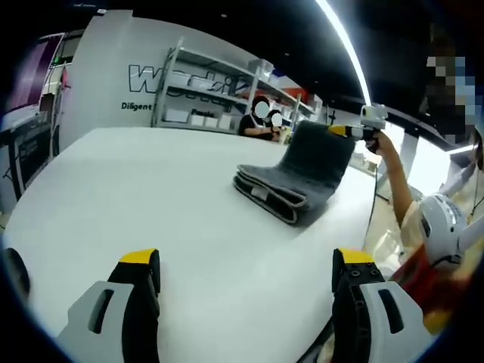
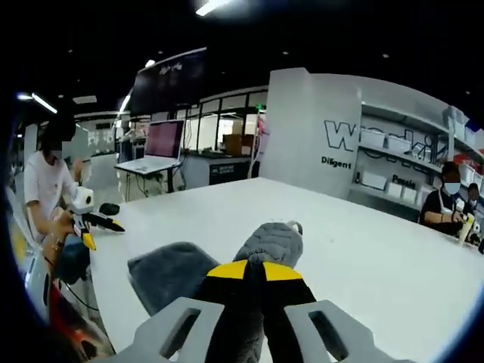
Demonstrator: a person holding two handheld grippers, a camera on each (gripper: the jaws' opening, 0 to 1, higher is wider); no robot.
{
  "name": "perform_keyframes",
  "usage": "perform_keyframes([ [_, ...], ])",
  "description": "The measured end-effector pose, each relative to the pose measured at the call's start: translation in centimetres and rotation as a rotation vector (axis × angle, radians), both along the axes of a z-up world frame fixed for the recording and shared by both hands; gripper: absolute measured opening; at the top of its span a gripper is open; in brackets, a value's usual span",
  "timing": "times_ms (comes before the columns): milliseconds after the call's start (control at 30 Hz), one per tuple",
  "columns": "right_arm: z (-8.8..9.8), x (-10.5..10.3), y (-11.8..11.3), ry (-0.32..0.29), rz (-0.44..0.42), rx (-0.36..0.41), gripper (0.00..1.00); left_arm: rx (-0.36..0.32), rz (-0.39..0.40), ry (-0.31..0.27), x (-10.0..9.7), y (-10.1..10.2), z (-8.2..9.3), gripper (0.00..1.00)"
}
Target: Fold the towel on the table until its edges align and the towel forms a compact rectangular stack.
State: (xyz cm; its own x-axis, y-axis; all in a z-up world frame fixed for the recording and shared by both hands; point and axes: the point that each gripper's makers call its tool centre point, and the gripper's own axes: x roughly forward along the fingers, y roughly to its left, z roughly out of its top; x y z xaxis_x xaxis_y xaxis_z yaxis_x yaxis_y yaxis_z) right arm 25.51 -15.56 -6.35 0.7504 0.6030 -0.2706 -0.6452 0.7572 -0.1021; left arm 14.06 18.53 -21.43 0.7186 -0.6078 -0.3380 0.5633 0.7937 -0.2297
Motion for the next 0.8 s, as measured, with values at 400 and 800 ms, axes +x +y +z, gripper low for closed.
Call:
perform_keyframes([
  [400,0.2,0.1,5.1,-0.026,0.090,-0.018,0.02,-0.010,-0.026,0.014,0.1,-0.7,-0.5,0.93],
  [800,0.3,0.2,9.6,-0.044,0.163,-0.044,0.02,-0.013,-0.029,0.011,0.0,-0.8,-0.5,0.93],
])
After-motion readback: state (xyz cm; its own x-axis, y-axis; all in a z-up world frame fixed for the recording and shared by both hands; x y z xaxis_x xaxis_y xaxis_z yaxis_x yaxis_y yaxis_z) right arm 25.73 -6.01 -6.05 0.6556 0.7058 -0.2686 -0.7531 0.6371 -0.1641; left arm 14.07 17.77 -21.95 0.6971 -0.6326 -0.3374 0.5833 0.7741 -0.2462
